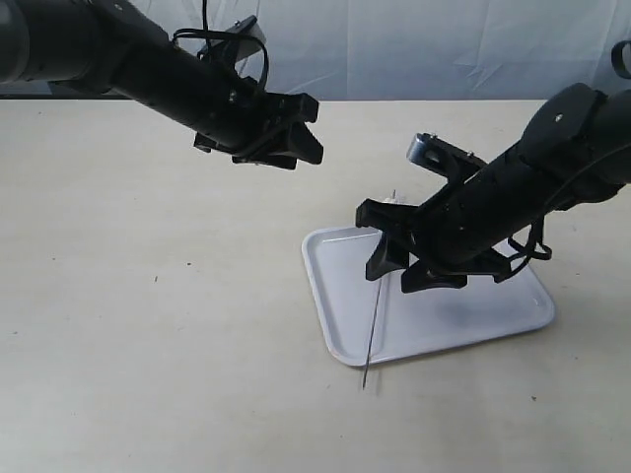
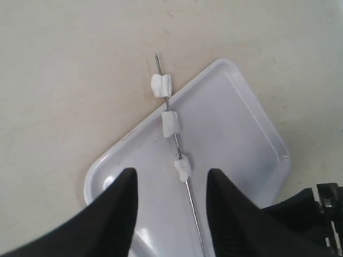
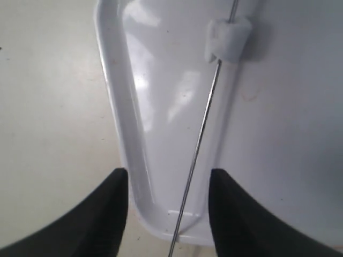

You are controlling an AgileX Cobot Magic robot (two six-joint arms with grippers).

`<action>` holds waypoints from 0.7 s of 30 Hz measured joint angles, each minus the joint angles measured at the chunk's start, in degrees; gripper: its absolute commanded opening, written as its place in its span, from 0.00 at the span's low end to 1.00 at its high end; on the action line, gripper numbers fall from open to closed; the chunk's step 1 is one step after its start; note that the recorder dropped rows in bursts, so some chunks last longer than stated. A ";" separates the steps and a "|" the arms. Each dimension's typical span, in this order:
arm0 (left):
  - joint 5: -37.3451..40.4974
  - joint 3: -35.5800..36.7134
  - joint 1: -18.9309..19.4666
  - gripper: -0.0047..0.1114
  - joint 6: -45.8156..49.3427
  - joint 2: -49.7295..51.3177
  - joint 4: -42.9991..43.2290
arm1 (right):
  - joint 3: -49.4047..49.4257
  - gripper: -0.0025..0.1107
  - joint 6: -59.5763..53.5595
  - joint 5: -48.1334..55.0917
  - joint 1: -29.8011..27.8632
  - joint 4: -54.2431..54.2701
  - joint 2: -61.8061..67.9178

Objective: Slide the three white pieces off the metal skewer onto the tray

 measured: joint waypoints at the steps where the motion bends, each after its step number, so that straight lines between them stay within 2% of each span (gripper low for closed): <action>1: 0.00 -0.28 0.00 0.39 0.00 0.00 0.01 | 0.00 0.43 0.33 0.00 0.09 -0.14 0.31; 12: 0.20 -0.41 0.00 0.39 -0.24 0.00 -1.39 | 0.00 0.43 2.88 -2.72 4.97 -0.61 5.60; 21: 0.20 -0.41 0.00 0.39 -0.13 0.00 -1.91 | 0.00 0.43 5.10 -3.83 5.12 -0.61 7.51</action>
